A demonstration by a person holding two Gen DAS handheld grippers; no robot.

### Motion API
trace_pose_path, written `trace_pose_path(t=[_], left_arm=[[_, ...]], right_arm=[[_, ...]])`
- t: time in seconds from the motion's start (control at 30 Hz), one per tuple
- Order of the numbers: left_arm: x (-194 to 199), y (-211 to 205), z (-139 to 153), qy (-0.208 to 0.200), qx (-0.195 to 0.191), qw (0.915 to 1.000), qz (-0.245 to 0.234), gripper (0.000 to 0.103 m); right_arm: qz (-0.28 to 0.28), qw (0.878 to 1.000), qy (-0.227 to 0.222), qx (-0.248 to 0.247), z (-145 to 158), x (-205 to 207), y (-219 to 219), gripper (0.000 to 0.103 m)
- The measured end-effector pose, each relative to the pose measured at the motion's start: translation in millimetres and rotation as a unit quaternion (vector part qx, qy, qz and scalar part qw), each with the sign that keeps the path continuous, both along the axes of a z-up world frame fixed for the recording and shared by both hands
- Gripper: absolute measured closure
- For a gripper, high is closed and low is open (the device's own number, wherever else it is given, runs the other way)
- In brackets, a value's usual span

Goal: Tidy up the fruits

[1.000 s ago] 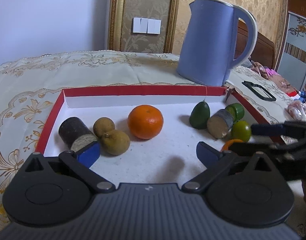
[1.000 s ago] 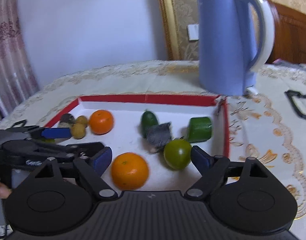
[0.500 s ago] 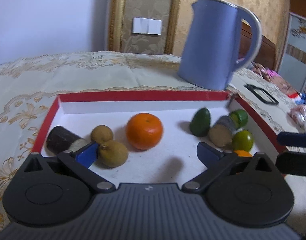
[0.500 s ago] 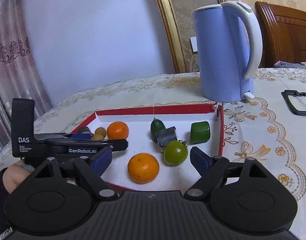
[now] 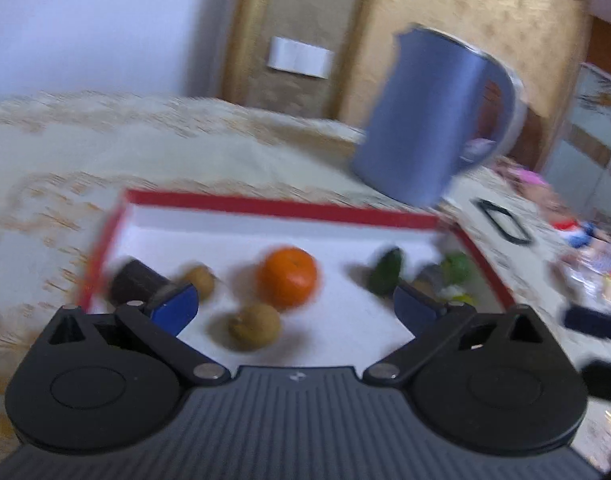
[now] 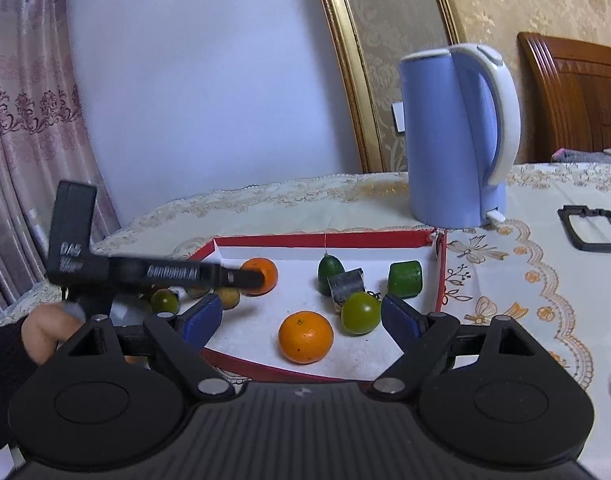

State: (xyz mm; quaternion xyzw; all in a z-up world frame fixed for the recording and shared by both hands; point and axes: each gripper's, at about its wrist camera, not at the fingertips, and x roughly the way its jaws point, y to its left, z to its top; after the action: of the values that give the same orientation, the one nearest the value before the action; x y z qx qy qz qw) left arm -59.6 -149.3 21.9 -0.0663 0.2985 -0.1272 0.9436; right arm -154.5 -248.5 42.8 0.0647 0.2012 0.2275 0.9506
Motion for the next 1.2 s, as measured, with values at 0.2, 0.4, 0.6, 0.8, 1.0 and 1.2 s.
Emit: trace_pose_path(t=[0.2, 0.4, 0.6, 0.8, 1.0, 1.2], left_arm=[[10.2, -15.2, -12.5, 0.040, 0.032, 0.9987, 0.001, 0.000], [-4.0, -36.3, -16.6, 0.038, 0.055, 0.9964, -0.051, 0.000], [-5.2, -35.1, -20.3, 0.037, 0.071, 0.9962, -0.033, 0.000], [-7.9, -36.4, -21.0, 0.036, 0.081, 0.9957, -0.027, 0.000], [-9.7, -37.1, -21.4, 0.037, 0.085, 0.9953, -0.027, 0.000], [-16.4, -32.8, -20.3, 0.038, 0.074, 0.9961, -0.027, 0.000]], right_arm=[[-0.002, 1.000, 0.010, -0.007, -6.8, -2.1, -0.6, 0.016], [0.005, 1.000, 0.009, -0.005, -8.7, -8.1, -0.5, 0.016], [-0.002, 1.000, 0.017, -0.009, -12.9, -9.3, -1.9, 0.016], [-0.006, 0.999, 0.022, -0.023, -17.0, -12.5, -1.6, 0.016], [-0.013, 0.999, 0.022, -0.029, -15.8, -14.7, -3.0, 0.016], [-0.015, 0.999, 0.027, -0.037, -16.5, -15.0, 0.5, 0.016]])
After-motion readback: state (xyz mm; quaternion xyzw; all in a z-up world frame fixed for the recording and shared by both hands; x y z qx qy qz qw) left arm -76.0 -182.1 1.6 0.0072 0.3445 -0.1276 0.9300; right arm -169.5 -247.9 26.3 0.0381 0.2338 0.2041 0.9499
